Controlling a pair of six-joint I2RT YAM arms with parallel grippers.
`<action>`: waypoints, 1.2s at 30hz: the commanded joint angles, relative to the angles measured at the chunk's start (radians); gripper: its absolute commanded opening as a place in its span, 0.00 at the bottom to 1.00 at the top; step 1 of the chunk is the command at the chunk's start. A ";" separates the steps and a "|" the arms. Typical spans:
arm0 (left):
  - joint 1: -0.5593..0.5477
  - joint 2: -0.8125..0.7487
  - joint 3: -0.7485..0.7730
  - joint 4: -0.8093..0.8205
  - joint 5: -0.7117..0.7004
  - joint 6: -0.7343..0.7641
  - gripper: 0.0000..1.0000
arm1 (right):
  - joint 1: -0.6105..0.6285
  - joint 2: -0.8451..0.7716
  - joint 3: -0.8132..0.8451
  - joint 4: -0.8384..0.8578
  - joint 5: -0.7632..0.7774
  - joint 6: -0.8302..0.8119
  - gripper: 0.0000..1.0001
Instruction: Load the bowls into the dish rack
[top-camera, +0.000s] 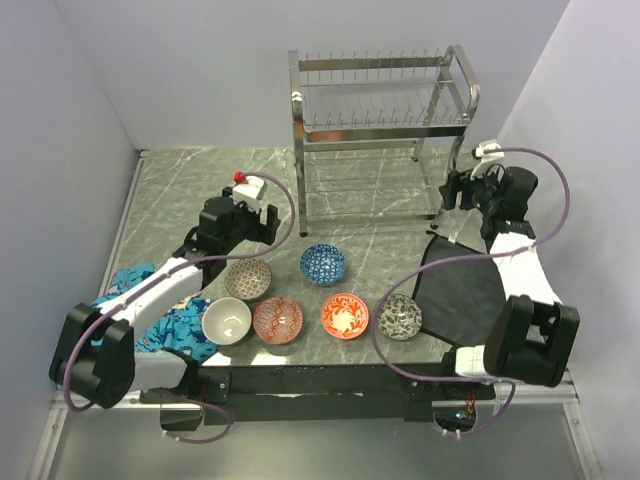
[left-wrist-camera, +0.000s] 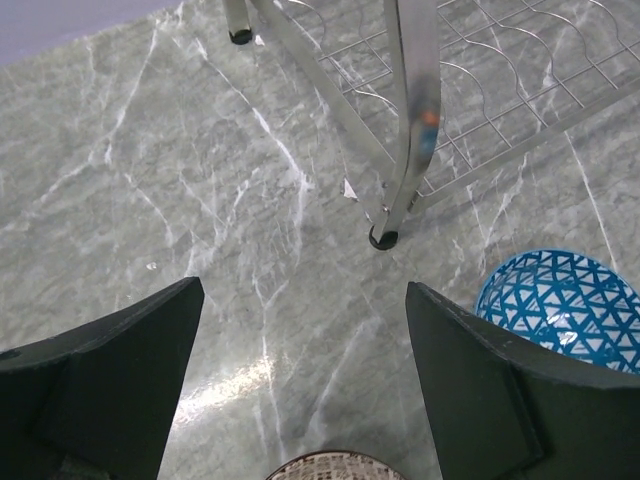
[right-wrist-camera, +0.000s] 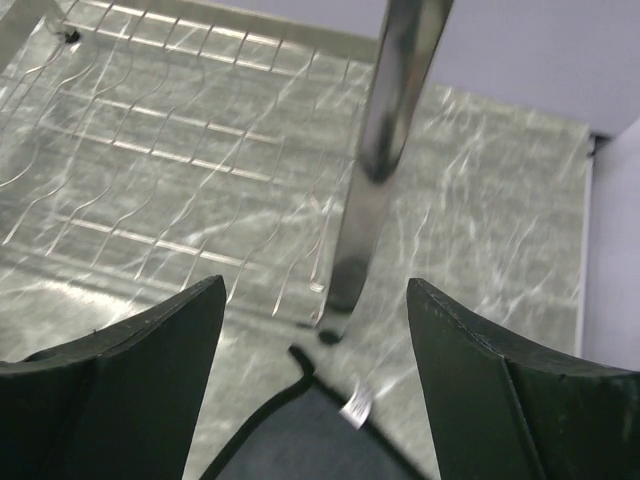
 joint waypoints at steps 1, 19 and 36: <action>-0.015 0.045 0.036 0.090 -0.031 -0.054 0.87 | 0.006 0.057 0.078 0.138 -0.021 -0.044 0.80; -0.094 0.395 0.325 0.191 -0.039 -0.127 0.75 | 0.087 0.249 0.121 0.345 0.122 -0.077 0.65; -0.104 0.451 0.370 0.225 -0.039 -0.181 0.21 | 0.155 0.258 0.129 0.322 0.140 -0.104 0.34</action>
